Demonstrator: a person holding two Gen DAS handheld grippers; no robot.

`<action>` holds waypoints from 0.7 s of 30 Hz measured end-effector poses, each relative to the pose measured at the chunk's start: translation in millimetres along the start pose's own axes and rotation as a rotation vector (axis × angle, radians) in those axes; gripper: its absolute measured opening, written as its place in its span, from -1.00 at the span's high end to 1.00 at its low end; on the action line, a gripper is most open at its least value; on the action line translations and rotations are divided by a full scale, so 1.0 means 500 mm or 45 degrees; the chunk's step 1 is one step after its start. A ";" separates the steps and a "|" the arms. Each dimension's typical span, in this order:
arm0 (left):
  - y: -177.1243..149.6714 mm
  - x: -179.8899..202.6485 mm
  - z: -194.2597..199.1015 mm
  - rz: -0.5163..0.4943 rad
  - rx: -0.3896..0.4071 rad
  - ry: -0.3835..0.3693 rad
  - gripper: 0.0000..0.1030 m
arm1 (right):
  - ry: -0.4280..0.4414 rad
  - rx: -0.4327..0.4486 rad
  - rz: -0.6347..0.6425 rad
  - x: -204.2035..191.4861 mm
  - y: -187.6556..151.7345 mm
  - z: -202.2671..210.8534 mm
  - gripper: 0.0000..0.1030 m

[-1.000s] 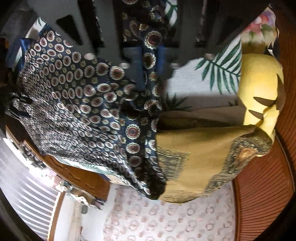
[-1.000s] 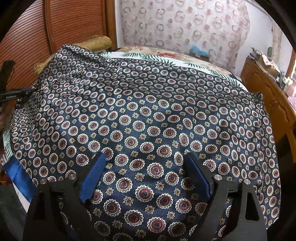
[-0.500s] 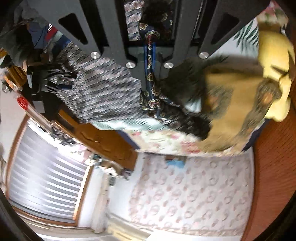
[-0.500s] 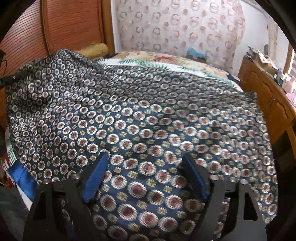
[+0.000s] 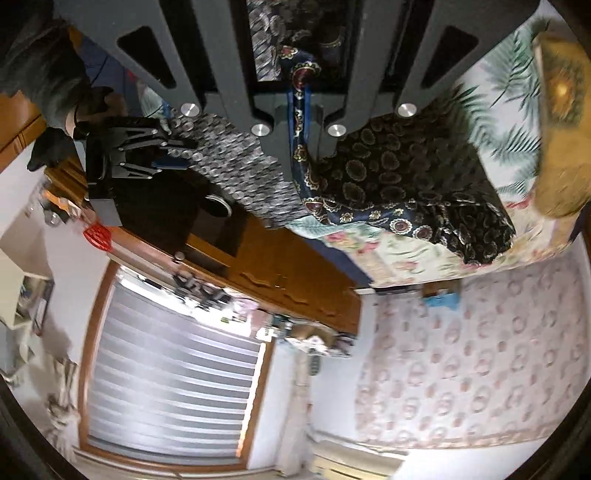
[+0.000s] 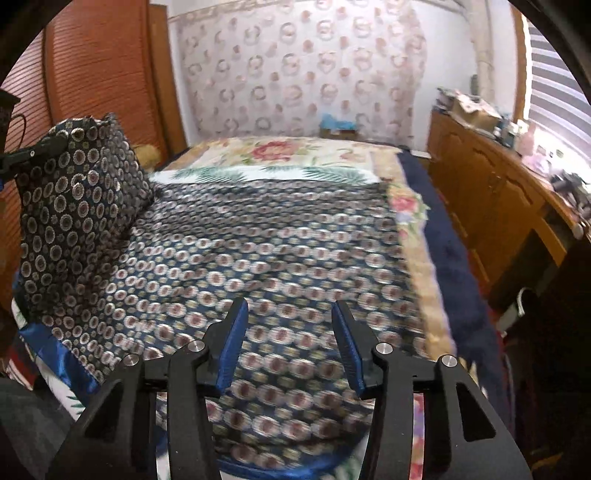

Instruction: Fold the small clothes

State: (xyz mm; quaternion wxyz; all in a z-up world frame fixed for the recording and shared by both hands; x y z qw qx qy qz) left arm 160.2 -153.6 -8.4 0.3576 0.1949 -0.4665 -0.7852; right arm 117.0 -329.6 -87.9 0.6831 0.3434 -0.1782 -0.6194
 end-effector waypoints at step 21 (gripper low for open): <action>-0.025 0.021 -0.067 -0.136 -0.148 0.164 0.48 | -0.006 0.094 0.035 -0.015 0.035 0.069 0.08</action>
Point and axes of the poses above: each gripper's, at about its wrist camera, not at the fingertips, and z roughly against the way its jaws point, x to its right, y to its top, the point moved 10 cm from there along -z, roughly the way its jaws point, and after that the axes turned 13 degrees about -z, right-handed, at the moved point
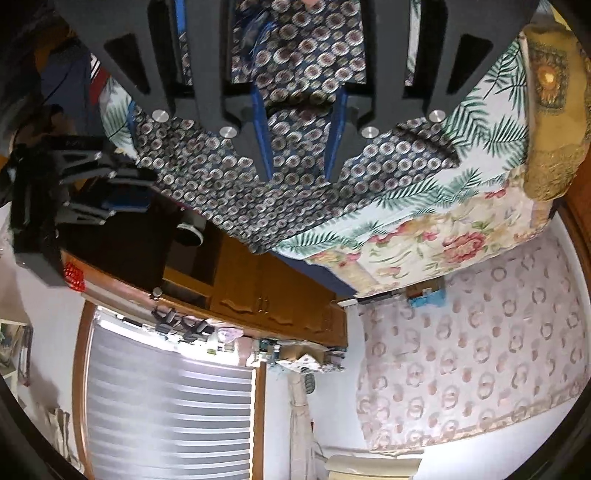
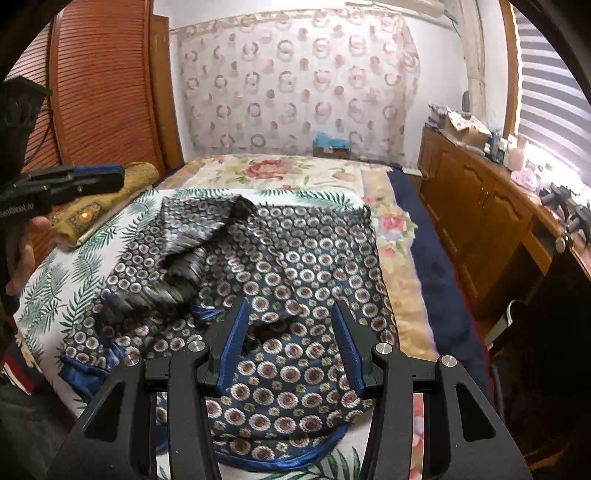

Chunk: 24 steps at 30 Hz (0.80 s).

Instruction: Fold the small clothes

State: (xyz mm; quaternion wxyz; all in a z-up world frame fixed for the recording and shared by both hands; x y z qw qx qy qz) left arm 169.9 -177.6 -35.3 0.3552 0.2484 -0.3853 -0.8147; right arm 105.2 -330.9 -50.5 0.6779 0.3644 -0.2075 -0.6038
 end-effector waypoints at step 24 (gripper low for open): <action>-0.236 -0.095 0.015 0.209 -0.173 0.103 0.47 | 0.045 -0.052 0.107 -0.106 -0.003 -0.068 0.08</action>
Point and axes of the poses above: each gripper's, at about its wrist camera, not at the fingertips, and z roughly against the way its jaws point, x to its right, y to its top, the point moved 10 cm from there along -z, roughly the way its jaws point, and after that the axes turned 13 degrees about -z, right-handed, at the moved point
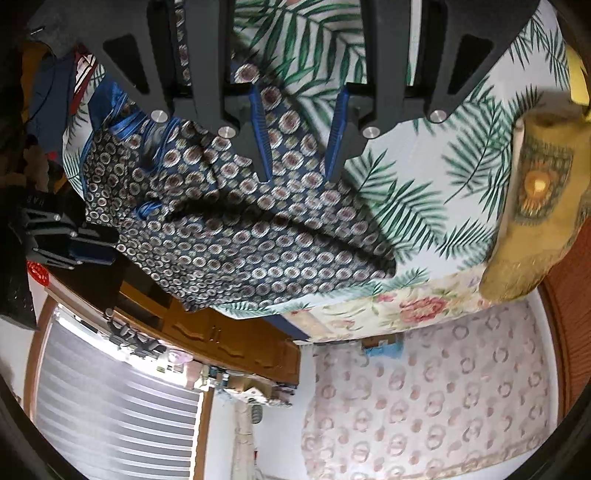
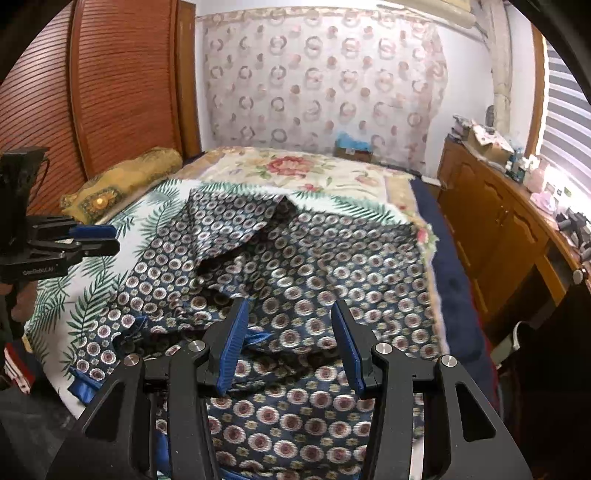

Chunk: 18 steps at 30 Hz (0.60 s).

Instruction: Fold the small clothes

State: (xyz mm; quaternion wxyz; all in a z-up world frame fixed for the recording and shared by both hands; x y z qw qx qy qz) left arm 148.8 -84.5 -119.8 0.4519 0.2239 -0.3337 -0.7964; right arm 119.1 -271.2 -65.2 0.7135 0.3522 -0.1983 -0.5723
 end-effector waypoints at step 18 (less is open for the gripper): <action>-0.057 -0.012 0.014 0.052 0.005 0.002 0.47 | 0.149 -0.196 0.081 -0.178 -0.088 -0.109 0.08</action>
Point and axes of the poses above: each gripper's, at about its wrist camera, not at the fingertips, and z roughly against the way its jaws point, x to its right, y to its top, the point moved 10 cm from there along -z, roughly the way its jaws point, and after that the axes turned 13 degrees about -z, right-handed, at the moved point
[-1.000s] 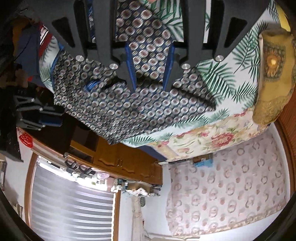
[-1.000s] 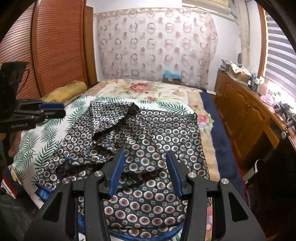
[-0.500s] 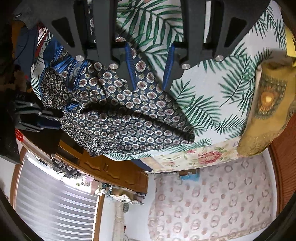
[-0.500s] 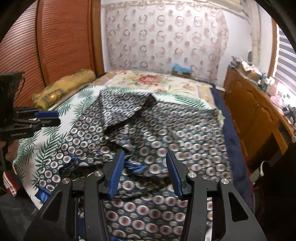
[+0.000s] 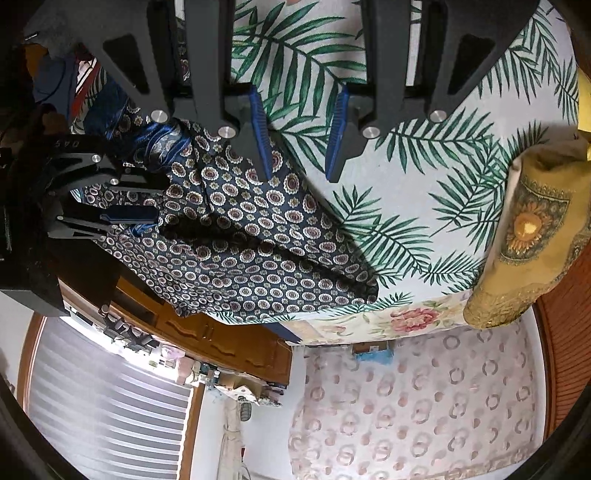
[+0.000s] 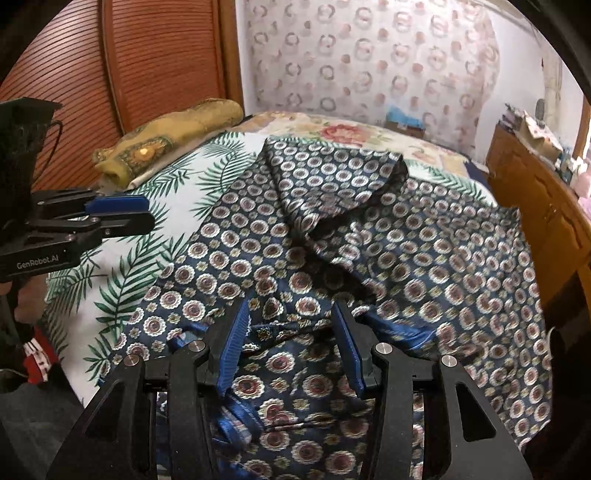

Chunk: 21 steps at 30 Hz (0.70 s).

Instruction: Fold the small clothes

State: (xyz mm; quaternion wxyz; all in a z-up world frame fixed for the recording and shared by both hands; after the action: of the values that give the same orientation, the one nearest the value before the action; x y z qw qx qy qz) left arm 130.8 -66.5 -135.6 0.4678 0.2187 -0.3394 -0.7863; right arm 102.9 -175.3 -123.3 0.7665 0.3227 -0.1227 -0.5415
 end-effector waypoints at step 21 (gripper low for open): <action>-0.016 0.009 -0.009 0.021 -0.002 -0.014 0.47 | 0.047 -0.016 -0.068 -0.016 -0.025 -0.006 0.92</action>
State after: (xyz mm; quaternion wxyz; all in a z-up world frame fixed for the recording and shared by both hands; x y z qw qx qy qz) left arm 127.0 -69.1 -144.5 0.4726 0.2111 -0.3431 -0.7838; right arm 92.0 -169.5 -132.2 0.7559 0.3310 -0.0965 -0.5565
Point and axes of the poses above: each gripper's, at about its wrist camera, not at the fingertips, and z roughly against the way its jaws point, x to its right, y to its top, the point moved 10 cm from there along -z, roughly the way its jaws point, and after that the axes turned 13 degrees about -z, right-handed, at the moved point
